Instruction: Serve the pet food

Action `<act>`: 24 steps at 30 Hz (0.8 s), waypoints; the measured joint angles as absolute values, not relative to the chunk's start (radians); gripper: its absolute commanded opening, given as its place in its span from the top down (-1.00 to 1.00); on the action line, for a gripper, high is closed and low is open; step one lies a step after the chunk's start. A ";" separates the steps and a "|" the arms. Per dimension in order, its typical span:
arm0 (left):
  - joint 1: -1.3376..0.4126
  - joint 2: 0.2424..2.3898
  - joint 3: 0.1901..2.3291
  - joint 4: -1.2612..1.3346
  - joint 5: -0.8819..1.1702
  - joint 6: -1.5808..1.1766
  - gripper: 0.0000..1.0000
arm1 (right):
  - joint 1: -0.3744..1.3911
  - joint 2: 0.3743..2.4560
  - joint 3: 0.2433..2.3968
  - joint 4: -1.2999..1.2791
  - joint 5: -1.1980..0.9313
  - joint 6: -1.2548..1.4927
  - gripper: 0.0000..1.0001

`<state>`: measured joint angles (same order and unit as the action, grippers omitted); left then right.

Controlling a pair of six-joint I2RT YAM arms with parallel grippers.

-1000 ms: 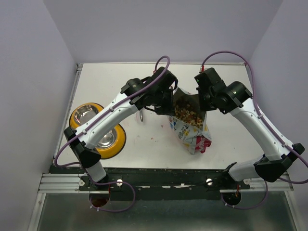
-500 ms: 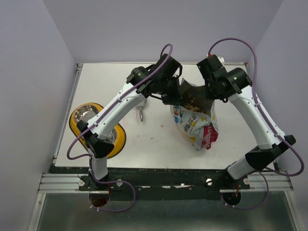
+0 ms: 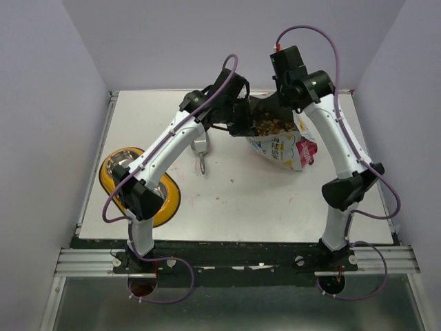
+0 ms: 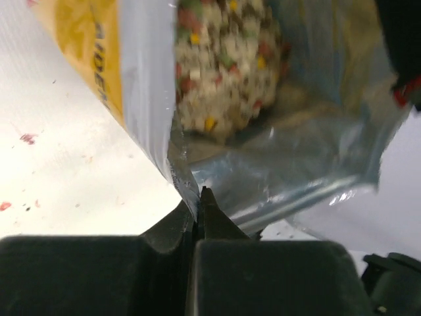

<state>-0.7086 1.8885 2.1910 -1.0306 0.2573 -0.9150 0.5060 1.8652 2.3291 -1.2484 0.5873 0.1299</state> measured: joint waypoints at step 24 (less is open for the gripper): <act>-0.453 0.925 1.006 -0.785 0.354 -1.032 -0.75 | 0.665 1.520 1.601 -0.751 0.272 0.050 0.99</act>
